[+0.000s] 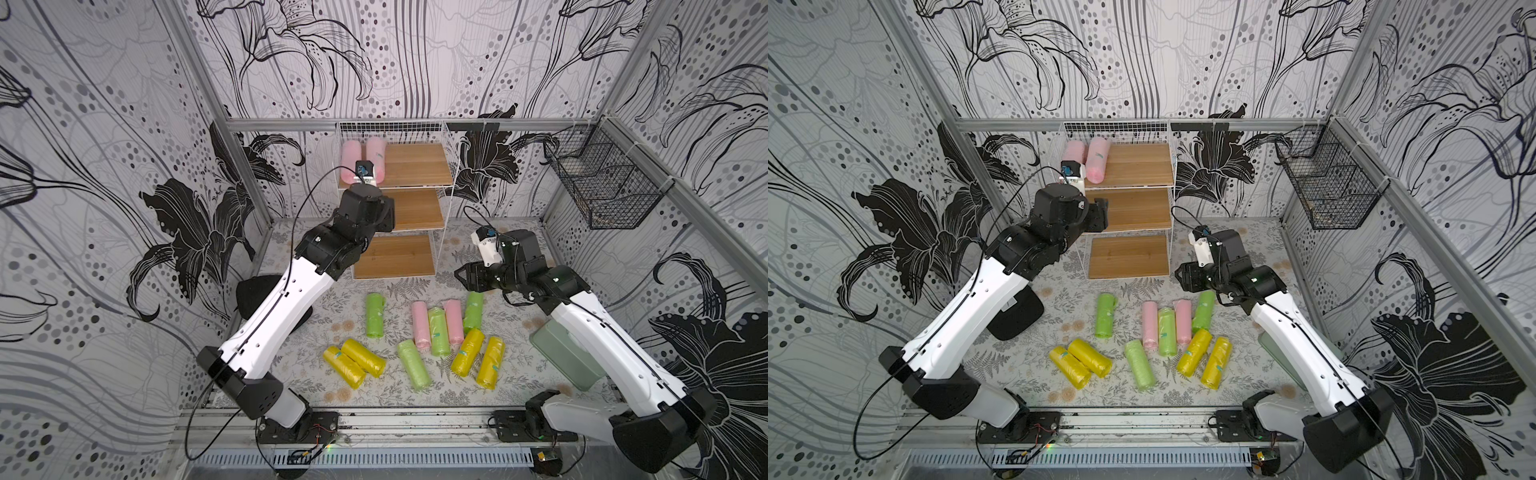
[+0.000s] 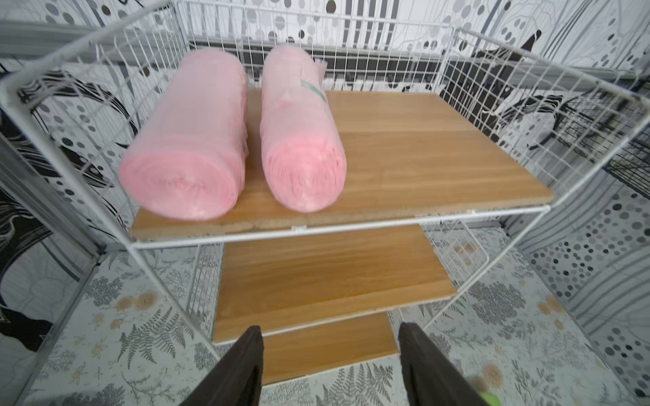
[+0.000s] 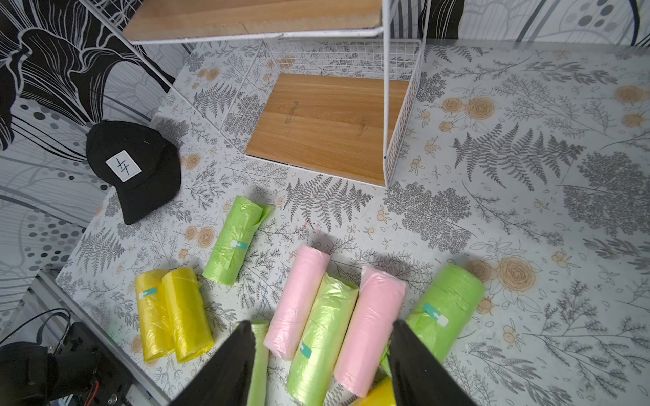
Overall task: Sort the rolls of trash bags by color and place them on the shelf
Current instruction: Place the roll of trash bags on the shelf, then pick up the roll of trash bags from the center of the board.
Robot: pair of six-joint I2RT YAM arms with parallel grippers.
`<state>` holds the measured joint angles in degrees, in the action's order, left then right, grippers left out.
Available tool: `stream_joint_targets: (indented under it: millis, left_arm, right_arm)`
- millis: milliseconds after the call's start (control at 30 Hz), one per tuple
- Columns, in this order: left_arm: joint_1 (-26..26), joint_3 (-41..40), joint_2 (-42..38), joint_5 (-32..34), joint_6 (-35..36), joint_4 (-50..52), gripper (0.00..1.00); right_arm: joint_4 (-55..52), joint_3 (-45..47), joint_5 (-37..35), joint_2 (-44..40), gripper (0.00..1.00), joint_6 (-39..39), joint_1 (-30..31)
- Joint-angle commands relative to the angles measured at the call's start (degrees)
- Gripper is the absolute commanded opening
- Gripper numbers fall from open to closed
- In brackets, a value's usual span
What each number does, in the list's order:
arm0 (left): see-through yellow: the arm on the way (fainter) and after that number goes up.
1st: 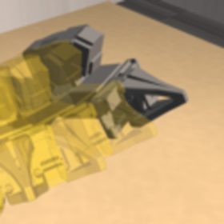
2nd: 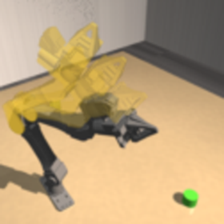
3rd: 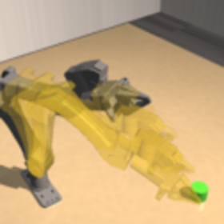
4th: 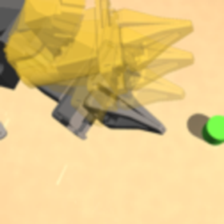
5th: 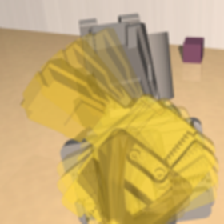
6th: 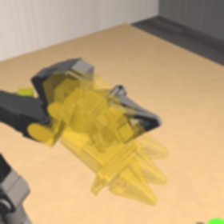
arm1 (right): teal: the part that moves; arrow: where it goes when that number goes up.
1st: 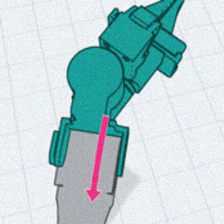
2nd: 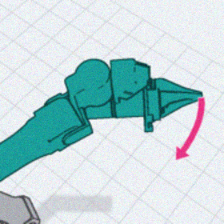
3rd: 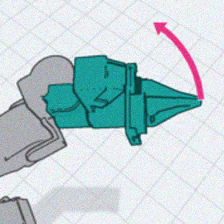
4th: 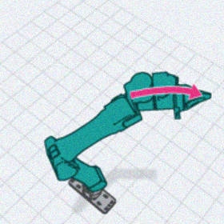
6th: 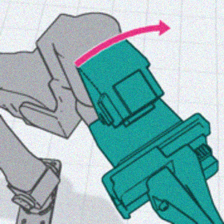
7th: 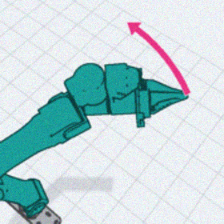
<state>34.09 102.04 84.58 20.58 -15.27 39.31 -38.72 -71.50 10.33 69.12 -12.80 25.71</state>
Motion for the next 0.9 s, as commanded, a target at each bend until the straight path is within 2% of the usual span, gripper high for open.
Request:
stream_joint_targets:
  millis: [0,200,300,467,633,867]
  left_arm:
    - [0.4,-9.0,-6.9,-7.9,-3.1,-3.3,0.63]
    - [0.4,-26.0,-13.1,-19.1,-8.9,-5.1,0.62]
    - [0.6,-34.0,-14.1,-21.5,-11.9,-8.2,0.62]
    - [0.9,-43.8,-15.5,-21.6,-15.5,-12.3,0.61]
    - [-1.2,-46.3,-15.3,-20.0,-14.4,-11.0,0.62]
    - [-7.5,-49.8,-15.4,-21.7,-13.1,-13.5,0.63]
  right_arm:
    - [-2.9,2.8,0.8,-1.4,0.64,-1.7,0.6]
    - [-4.3,9.3,-2.1,-2.2,0.63,-5.7,6.3]
    - [-2.8,12.1,-2.4,-0.4,0.63,-8.4,10.2]
    - [3.7,15.5,-2.4,4.3,0.61,-13.8,17.7]
    - [7.9,16.0,-6.8,10.5,0.58,-18.8,23.9]
    - [9.0,13.6,-15.7,18.2,0.57,-22.8,28.1]
